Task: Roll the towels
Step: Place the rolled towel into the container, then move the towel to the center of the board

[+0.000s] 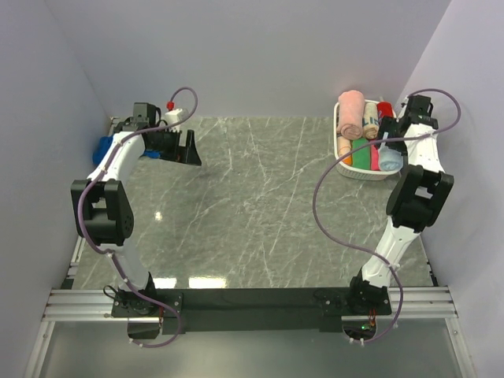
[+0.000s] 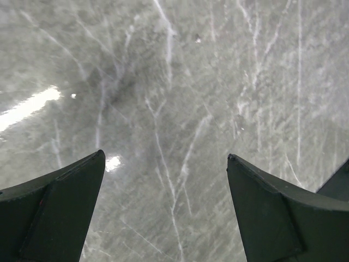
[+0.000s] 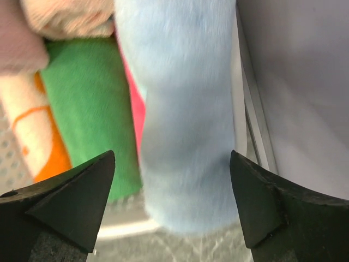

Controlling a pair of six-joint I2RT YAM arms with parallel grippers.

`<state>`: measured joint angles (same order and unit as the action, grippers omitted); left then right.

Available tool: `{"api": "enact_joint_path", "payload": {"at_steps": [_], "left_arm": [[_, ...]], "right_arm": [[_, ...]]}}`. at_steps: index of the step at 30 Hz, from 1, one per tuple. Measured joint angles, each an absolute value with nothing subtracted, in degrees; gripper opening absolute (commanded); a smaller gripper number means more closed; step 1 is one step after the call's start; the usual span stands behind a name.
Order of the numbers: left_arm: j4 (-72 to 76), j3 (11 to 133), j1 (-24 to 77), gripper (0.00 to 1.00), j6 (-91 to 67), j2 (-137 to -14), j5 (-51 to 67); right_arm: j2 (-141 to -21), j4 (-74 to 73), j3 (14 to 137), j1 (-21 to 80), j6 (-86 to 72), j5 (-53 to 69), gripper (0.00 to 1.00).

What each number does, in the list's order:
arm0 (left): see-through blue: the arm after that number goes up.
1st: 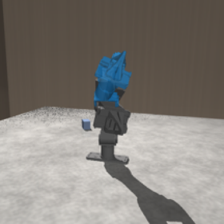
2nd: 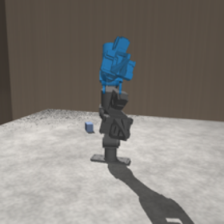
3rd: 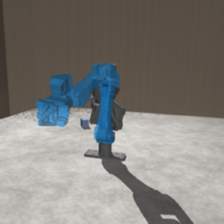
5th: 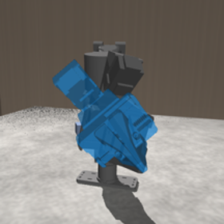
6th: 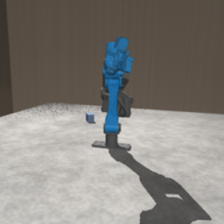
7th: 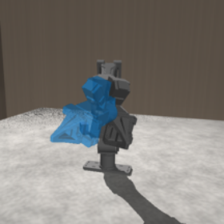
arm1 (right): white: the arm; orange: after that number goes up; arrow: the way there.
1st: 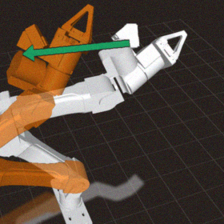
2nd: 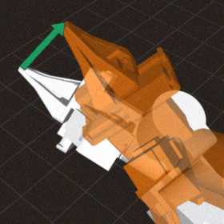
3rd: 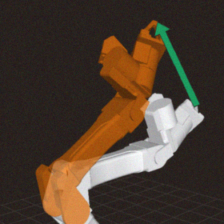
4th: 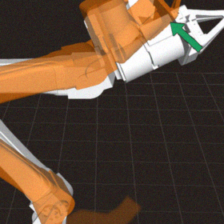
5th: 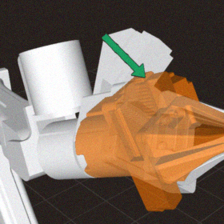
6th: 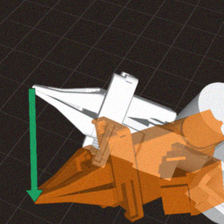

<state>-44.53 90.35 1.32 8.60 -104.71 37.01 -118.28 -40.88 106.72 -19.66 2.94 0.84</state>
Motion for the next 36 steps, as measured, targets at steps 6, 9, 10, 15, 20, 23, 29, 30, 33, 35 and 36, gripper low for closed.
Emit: {"api": "enact_joint_path", "payload": {"at_steps": [6,9,10,15,20,23,29,30,33,35,36], "left_arm": [[-40.6,90.4,-0.8,0.99,6.3,-103.2,35.6],[-38.8,92.3,-4.5,1.00,5.0,-102.4,34.8],[-38.4,93.8,-6.0,0.99,4.9,-102.5,34.3],[-38.9,102.7,-11.0,0.99,6.9,-106.2,30.1],[-40.3,112.8,-11.9,0.83,11.6,-117.5,26.1],[-41.7,115.7,-11.9,0.68,14.3,-124.8,24.2],[-45.5,117.6,-11.6,0.64,18.9,-134.8,22.9],[-45.7,117.7,-11.5,0.64,19.2,-135.8,22.7],[-45.7,118.7,-11.0,0.64,20.2,-137.6,22.2],[-45.4,119.3,-10.6,0.61,20.3,-137.7,21.8],[-45.2,119.4,-10.4,0.59,20.3,-137.9,21.5]], "right_arm": [[-110.0,-42.1,102.2,-19.7,4.1,2.0,0.94],[-103.8,-42.2,97.0,-19.3,5.6,3.3,0.95],[-101.6,-42.1,95.2,-19.2,6.2,3.7,0.95],[-89.6,-40.7,86.4,-14.1,10.4,4.1,0.96],[-82.0,-36.4,81.3,-2.0,15.7,0.3,0.97],[-79.7,-35.2,79.1,3.0,18.0,-0.2,0.98],[-81.2,-35.8,80.4,4.0,17.2,1.7,0.99],[-82.2,-36.5,81.3,4.0,17.1,2.4,1.00],[-86.8,-38.4,84.6,4.0,16.7,4.9,1.00],[-89.2,-38.7,85.2,4.0,16.3,6.3,1.00],[-90.2,-39.1,85.2,4.2,16.1,7.0,1.00]]}}
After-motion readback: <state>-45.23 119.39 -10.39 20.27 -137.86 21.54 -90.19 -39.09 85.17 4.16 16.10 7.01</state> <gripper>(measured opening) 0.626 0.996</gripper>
